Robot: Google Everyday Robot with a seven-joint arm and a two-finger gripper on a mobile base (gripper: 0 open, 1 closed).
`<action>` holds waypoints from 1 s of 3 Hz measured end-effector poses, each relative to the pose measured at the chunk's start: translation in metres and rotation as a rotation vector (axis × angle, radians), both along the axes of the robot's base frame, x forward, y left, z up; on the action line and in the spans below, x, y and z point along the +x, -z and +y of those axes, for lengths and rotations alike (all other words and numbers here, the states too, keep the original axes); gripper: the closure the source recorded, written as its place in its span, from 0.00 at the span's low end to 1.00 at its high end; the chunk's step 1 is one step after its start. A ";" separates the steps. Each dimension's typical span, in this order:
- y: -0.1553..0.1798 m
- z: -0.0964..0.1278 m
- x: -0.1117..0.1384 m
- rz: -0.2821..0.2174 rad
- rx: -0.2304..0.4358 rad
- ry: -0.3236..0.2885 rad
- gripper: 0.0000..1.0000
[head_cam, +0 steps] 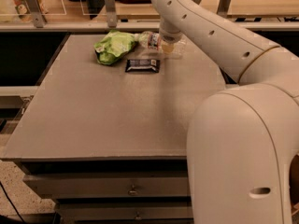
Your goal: Move water bottle near green rice chip bag
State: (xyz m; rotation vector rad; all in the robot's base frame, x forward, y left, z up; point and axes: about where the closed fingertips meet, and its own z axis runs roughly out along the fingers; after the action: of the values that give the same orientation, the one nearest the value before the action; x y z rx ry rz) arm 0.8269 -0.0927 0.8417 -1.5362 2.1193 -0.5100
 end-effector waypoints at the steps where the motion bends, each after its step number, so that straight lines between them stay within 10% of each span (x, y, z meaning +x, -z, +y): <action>1: 0.000 -0.004 -0.002 0.009 -0.008 0.000 0.59; 3: -0.013 0.001 -0.009 -0.010 0.006 -0.037 0.13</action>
Offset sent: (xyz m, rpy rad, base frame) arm -0.0100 -0.0078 0.0177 0.0178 -0.0084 0.0216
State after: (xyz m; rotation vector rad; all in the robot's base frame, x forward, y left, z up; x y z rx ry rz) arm 0.8175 -0.0913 0.8543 -1.5639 2.0792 -0.4970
